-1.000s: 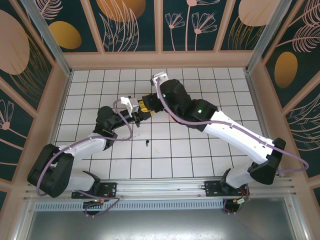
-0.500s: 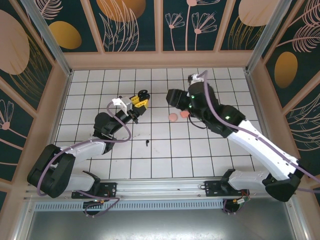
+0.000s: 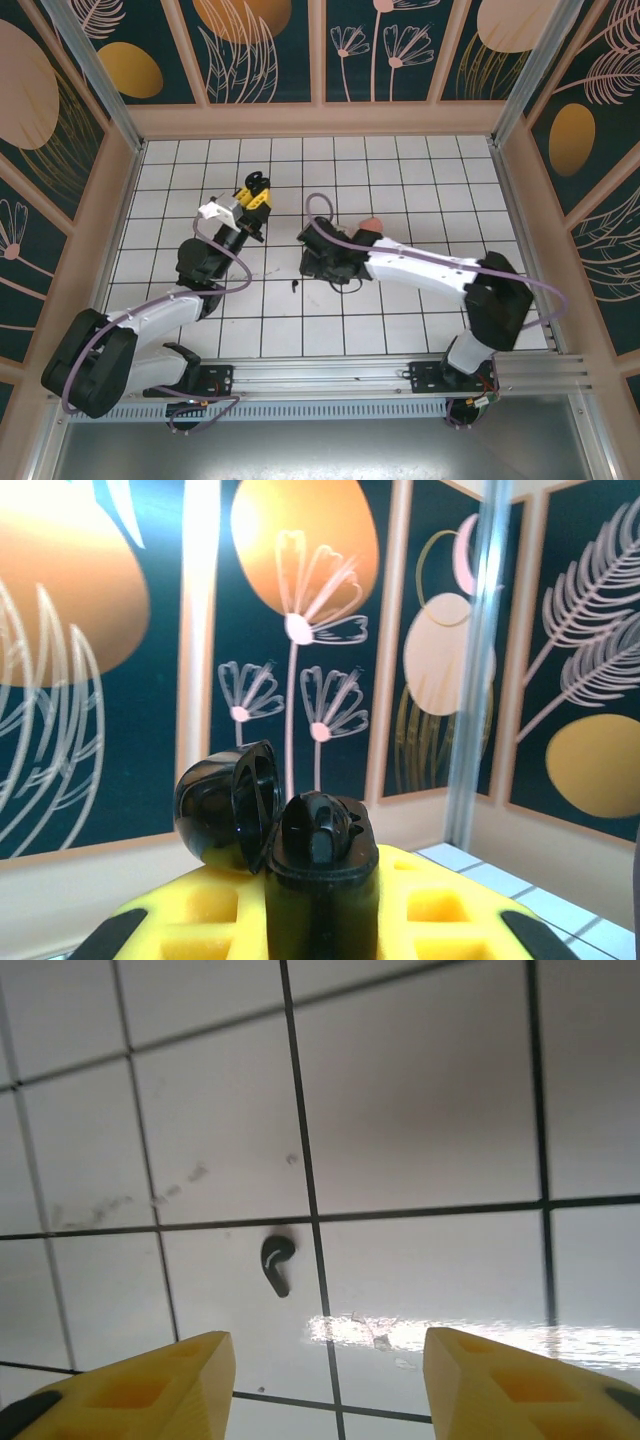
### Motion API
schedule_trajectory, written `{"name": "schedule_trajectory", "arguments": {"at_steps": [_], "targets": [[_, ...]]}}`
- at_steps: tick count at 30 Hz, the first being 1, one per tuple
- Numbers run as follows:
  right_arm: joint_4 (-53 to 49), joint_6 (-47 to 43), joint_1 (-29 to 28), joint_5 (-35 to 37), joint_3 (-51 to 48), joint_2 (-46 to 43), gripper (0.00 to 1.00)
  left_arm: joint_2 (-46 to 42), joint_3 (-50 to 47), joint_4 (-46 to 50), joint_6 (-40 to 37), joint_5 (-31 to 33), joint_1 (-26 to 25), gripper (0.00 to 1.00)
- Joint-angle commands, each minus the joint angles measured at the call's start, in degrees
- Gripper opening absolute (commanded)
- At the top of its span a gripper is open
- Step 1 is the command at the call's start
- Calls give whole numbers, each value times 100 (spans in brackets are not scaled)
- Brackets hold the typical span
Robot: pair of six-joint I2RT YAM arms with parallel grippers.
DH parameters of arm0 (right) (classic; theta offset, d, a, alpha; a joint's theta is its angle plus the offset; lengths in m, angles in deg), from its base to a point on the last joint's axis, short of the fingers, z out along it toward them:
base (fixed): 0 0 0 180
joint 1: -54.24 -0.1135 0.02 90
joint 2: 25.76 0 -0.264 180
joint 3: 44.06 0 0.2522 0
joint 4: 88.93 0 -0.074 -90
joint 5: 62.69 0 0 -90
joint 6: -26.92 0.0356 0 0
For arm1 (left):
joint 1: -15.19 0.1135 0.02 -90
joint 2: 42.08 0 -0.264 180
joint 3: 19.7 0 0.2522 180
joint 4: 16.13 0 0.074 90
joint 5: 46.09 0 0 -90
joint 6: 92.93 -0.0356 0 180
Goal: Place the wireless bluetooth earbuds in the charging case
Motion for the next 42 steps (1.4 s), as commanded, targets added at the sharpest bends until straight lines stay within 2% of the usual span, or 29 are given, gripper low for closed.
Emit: {"name": "schedule_trajectory", "arguments": {"at_steps": [1,6,17,42], "targets": [[-10,215,-151,-207,386,490,49,-209,-126,-316,155,467,134,0],[-174,125,-276,-242,906,1175,44,-481,-275,-281,281,530,323,0],[-498,-40,-318,-251,1590,1977,43,-819,-426,-155,287,497,481,0],[-758,-319,-318,5,2010,2684,37,-897,-448,-70,223,367,569,0]]}}
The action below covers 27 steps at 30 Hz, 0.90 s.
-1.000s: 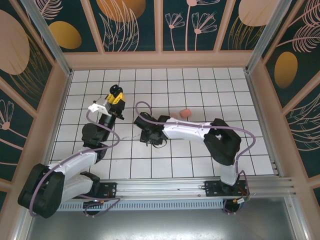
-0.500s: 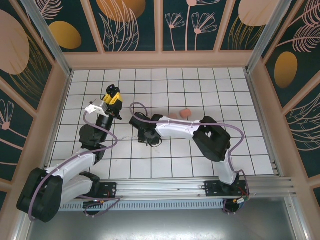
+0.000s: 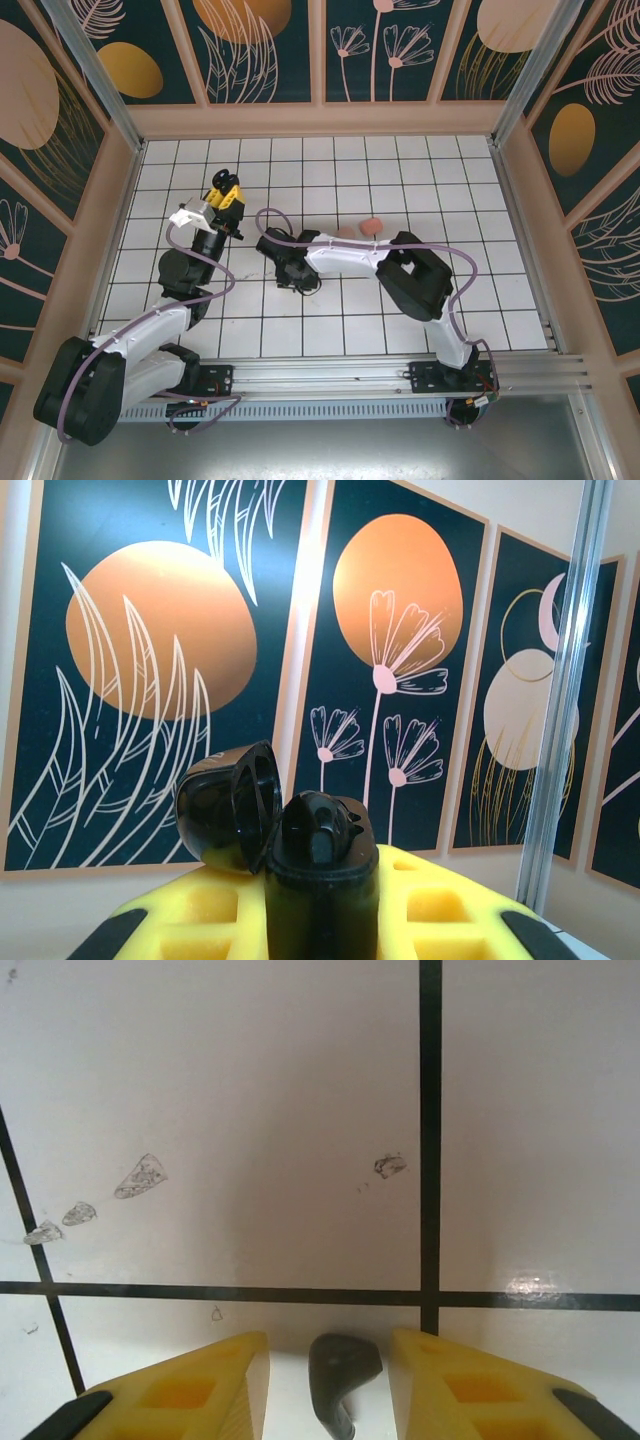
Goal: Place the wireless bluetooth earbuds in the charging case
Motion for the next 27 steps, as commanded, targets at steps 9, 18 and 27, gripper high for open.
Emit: {"name": "schedule_trajectory", "arguments": {"at_steps": [9,18,27], "targets": [[-335,-263,-49,458,267,285,33,-61,-62,-81,30,-112,42,0],[-256,-332,-44,449,260,304,27,-30,-11,-27,57,-188,44,0],[-138,-413,-47,591,175,40,18,-80,44,140,74,-332,44,0]]}}
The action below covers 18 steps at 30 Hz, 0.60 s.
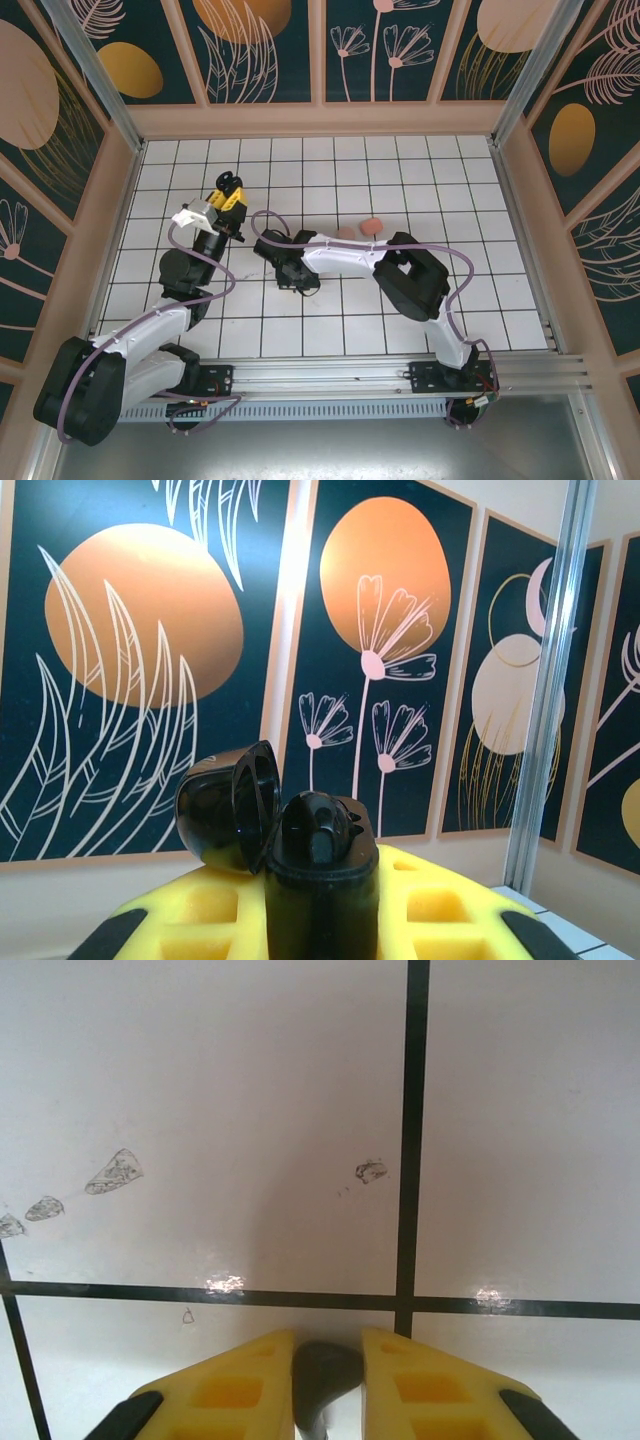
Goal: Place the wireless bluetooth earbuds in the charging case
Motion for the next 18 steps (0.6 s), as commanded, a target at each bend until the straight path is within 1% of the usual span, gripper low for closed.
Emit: {"name": "schedule_trajectory", "arguments": {"at_steps": [1,6,10,18], "targets": [[151,-111,5,350,-9,-139,18,-102,78,44,72,-167,44,0],[220,-105,37,616,-243,-603,17,-234,83,154,72,-280,44,0],[334,-126,143,763,-575,-1146,17,-353,70,205,64,-427,36,0],[556,-515,642,1057,-1078,-2425,17,-414,101,200,46,-1161,43,0]]}}
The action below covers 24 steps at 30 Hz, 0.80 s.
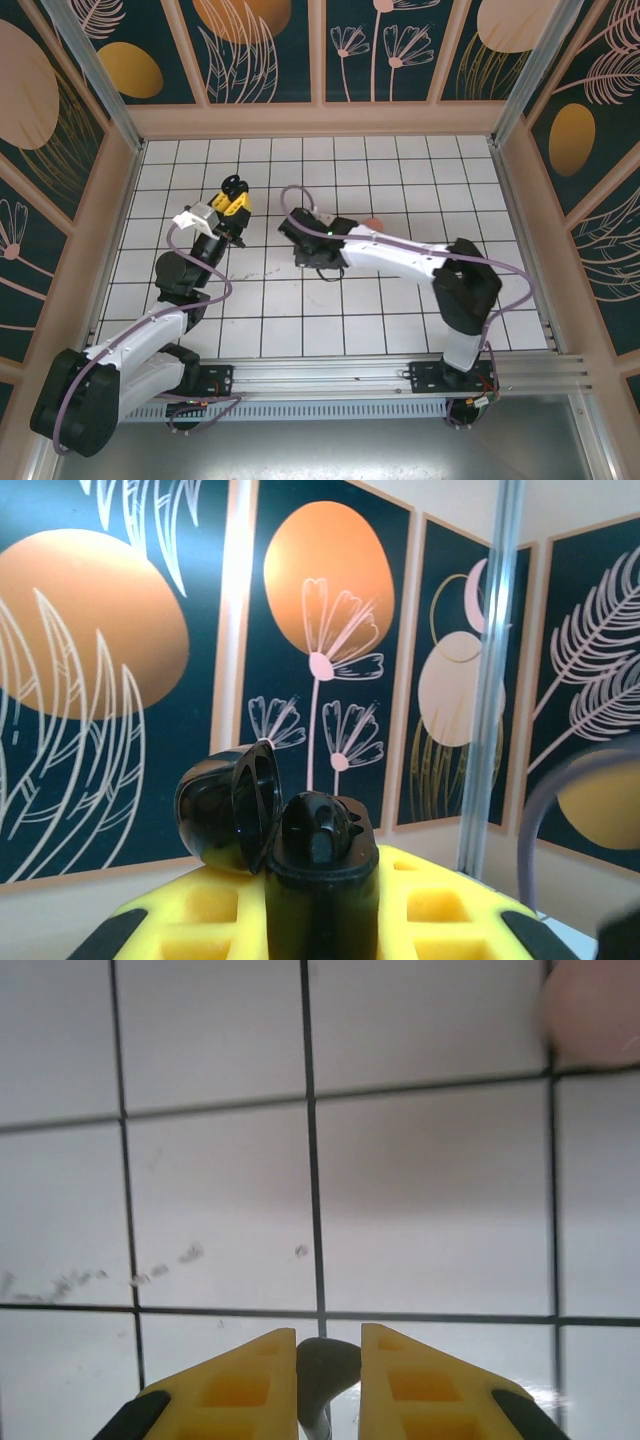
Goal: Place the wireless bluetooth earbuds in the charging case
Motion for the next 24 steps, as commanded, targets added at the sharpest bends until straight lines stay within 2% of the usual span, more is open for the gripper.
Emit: {"name": "schedule_trajectory", "arguments": {"at_steps": [1,10,16,24], "targets": [[167,-397,267,326,-146,-620,17,-24,116,-55,20,-547,44,0],[600,-1556,1024,114,37,-1896,18,519,87,-508,133,-1351,35,0],[1060,-2444,1136,-291,291,-2336,18,742,80,-679,-13,-1990,-67,0],[1723,-3090,1129,-1188,90,-2879,19,994,630,166,-670,-2544,-510,0]]}}
